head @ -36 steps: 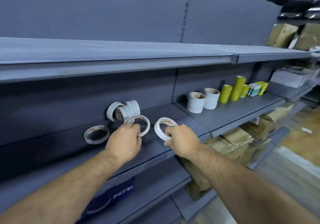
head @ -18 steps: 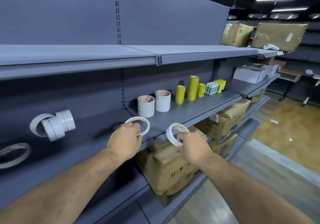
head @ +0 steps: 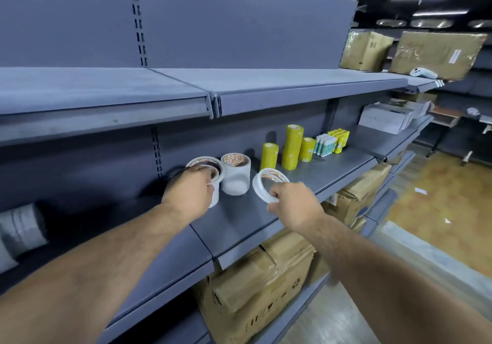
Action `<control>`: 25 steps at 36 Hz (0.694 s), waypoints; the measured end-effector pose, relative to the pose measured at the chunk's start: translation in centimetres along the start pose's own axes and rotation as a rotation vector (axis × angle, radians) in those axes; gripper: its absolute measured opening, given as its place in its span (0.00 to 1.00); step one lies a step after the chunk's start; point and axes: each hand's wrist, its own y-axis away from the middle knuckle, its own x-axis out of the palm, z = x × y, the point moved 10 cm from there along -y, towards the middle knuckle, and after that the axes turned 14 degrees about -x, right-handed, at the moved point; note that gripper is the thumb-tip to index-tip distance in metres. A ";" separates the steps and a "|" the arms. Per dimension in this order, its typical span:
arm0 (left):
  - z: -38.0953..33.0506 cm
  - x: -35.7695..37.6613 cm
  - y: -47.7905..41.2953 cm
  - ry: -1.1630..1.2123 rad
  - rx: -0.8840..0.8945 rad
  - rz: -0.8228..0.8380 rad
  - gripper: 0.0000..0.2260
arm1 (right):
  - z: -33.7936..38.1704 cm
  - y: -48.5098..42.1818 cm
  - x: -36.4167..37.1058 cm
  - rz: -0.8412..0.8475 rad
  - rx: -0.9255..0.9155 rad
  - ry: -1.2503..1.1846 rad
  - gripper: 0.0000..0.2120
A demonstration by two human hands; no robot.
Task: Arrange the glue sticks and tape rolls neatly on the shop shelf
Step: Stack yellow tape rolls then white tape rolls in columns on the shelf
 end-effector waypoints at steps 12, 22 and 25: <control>1.3 3.9 -6.0 -0.143 -0.255 0.072 0.06 | -2.2 -10.0 0.3 -0.021 -0.227 0.029 0.06; 1.1 5.9 -7.7 -0.222 -0.362 0.071 0.07 | -3.0 -15.8 0.5 -0.019 -0.418 0.030 0.13; 1.4 6.4 -7.7 -0.246 -0.402 0.092 0.08 | -3.1 -16.7 1.1 0.012 -0.443 -0.001 0.11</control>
